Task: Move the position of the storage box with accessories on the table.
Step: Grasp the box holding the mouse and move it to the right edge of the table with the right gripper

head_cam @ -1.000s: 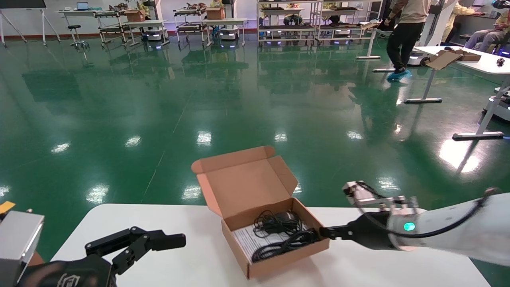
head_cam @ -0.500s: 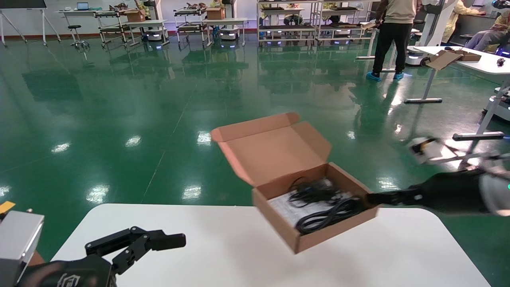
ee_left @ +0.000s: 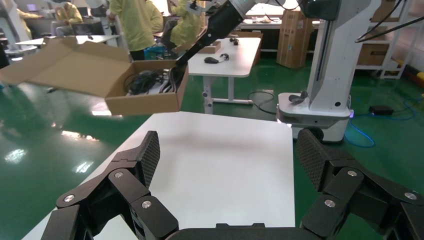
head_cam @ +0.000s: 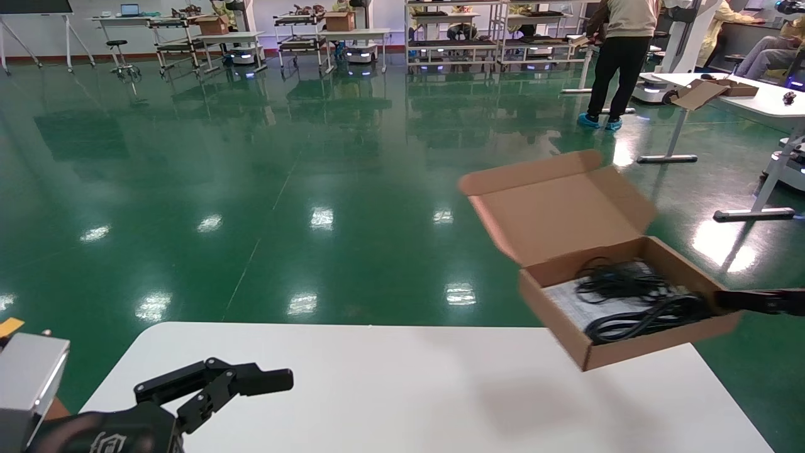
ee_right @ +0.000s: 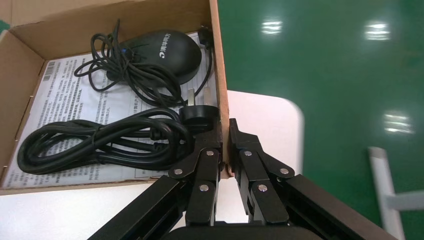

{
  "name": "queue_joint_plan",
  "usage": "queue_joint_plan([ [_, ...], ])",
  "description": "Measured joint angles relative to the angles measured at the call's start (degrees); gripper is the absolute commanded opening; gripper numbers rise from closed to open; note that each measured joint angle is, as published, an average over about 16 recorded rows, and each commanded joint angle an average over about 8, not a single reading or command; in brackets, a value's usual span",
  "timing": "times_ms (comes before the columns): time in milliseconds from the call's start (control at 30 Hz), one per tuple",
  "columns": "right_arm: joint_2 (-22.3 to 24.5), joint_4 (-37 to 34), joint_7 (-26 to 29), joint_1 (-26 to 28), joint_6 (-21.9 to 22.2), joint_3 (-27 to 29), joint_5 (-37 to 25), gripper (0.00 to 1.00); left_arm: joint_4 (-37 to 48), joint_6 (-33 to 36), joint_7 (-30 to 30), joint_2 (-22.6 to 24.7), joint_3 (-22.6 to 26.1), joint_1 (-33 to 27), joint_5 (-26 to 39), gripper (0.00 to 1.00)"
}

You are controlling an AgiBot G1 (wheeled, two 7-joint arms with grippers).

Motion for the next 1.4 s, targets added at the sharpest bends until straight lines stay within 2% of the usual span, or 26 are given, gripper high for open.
queue_joint_plan([
  [233, 2.5, -1.7, -1.1, -2.1, 7.1, -0.1, -0.1, 0.0, 0.0, 0.0, 0.0, 0.0, 0.0, 0.0, 0.0, 1.0],
  [500, 3.7, -2.5, -1.5, -7.5, 13.7, 0.9, 1.3, 0.0, 0.0, 0.0, 0.0, 0.0, 0.0, 0.0, 0.0, 1.0],
  [900, 3.1, -1.6, -1.6, -16.0, 17.3, 3.6, 5.0, 0.0, 0.0, 0.0, 0.0, 0.0, 0.0, 0.0, 0.0, 1.0],
  [1400, 1.7, -0.7, -2.1, -22.6, 21.2, 5.5, 7.6, 0.0, 0.0, 0.0, 0.0, 0.0, 0.0, 0.0, 0.0, 1.0],
])
